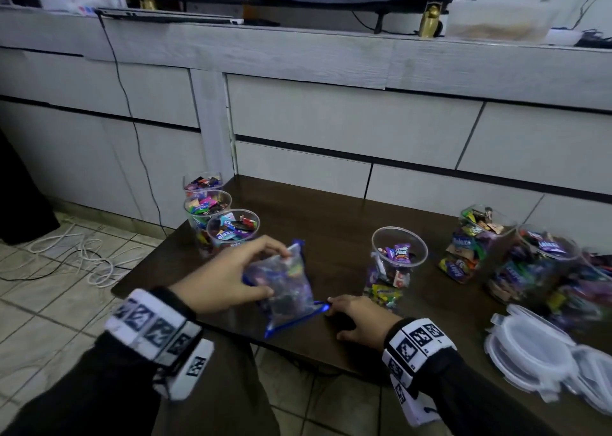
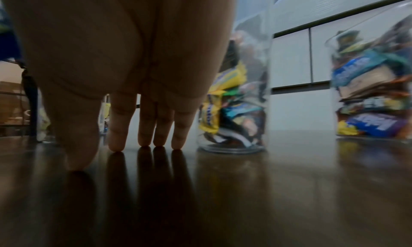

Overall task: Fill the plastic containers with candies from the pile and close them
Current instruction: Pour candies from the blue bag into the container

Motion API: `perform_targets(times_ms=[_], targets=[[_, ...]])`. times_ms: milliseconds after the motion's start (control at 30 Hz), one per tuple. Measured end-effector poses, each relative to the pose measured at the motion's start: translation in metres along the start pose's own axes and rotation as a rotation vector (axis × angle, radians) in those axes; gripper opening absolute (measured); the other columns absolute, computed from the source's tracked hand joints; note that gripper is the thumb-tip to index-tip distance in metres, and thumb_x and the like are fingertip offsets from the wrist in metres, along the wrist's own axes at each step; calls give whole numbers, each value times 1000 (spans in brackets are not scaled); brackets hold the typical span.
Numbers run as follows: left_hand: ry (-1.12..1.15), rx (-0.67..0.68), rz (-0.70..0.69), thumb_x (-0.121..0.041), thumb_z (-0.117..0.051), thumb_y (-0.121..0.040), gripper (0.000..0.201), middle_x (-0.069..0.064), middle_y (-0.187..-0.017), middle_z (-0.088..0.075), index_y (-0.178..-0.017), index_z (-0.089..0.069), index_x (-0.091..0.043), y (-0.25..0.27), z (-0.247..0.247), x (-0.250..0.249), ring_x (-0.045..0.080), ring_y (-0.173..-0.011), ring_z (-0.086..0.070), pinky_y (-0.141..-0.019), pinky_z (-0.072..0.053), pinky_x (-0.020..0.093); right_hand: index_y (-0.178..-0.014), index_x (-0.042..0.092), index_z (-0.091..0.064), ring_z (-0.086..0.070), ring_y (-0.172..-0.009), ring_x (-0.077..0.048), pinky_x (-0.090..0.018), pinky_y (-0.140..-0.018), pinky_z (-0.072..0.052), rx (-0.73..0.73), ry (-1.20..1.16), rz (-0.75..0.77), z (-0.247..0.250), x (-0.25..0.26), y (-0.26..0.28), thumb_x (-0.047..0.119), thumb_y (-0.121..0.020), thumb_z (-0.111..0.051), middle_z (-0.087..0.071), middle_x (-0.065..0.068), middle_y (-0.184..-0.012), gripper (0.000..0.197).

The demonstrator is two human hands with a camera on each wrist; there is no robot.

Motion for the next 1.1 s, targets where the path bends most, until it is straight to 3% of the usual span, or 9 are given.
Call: perform_targets(times_ms=[167,333,400,500,600,700,867,967,1100], targets=[[-241,142,-107,-14,-74,-81,52,-17,-124,-51,-122,-53,-39,-50,-49,-9,-3,-117,-51,-99,-46,32,-138,16,-47,-45,-128,-18,-24,-104,-33,-62,-71,-81,3,-25,37,22,-89,-62,-49,-3,-139,52],[-361,277,-201,-14,-70,-82,54,-14,-124,-48,-124,-49,-42,-71,-88,-16,8,-114,-52,-90,-48,37,-117,20,-63,-56,-110,-9,-5,-83,-33,-156,-199,-121,8,-50,72,15,-91,-58,-63,5,-120,27],[-382,309,-210,-15,-70,-82,53,-15,-124,-47,-123,-48,-42,-75,-101,-16,7,-113,-51,-87,-47,32,-106,16,-67,-60,-102,-6,-4,-82,-37,-253,-341,-138,15,-56,82,12,-93,-55,-68,5,-109,18],[-333,302,-197,-13,-70,-81,54,-18,-121,-46,-119,-44,-43,-79,-115,-16,-1,-109,-47,-81,-40,18,-89,12,-66,-63,-86,-9,-23,-83,-46,-426,-641,-125,31,-58,96,16,-98,-50,-70,2,-89,18],[-274,270,-192,-9,-71,-79,58,-18,-124,-45,-122,-44,-39,-85,-123,-18,-6,-114,-42,-87,-35,6,-92,13,-66,-63,-67,-7,-20,-64,-49,-429,-884,-129,43,-51,100,25,-99,-45,-67,0,-73,25],[-274,257,-219,-14,-76,-77,62,-22,-124,-43,-127,-45,-34,-87,-125,-22,-8,-117,-38,-93,-31,2,-96,9,-67,-62,-67,-13,-25,-57,-50,-384,-843,-152,49,-49,97,28,-96,-51,-66,-13,-83,25],[-303,182,-234,-53,-67,-83,51,-19,-123,-53,-128,-52,-34,-87,-114,-28,-5,-113,-47,-96,-44,24,-96,4,-69,-59,-71,-2,-12,-58,-45,-410,-713,-68,56,-49,96,16,-90,-63,-67,-3,-90,15],[-435,101,-284,-43,-59,-91,27,-18,-114,-58,-117,-63,-34,-89,-108,-33,-1,-105,-51,-90,-47,30,-93,5,-69,-59,-71,3,-9,-59,-44,-395,-723,-40,61,-45,97,14,-90,-63,-65,5,-87,12],[-548,42,-371,-37,-62,-91,18,-13,-107,-60,-107,-66,-32,-92,-105,-42,6,-99,-56,-83,-48,29,-91,6,-67,-59,-76,-2,-14,-62,-47,-354,-751,-28,70,-40,96,11,-91,-61,-64,4,-86,8]])
Point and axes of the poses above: each hand's wrist, its own y-axis away from the middle knuckle, its own z-axis out of the back of the hand, x = y × z, the point moved 3 cm from there along -y, towards the middle knuckle
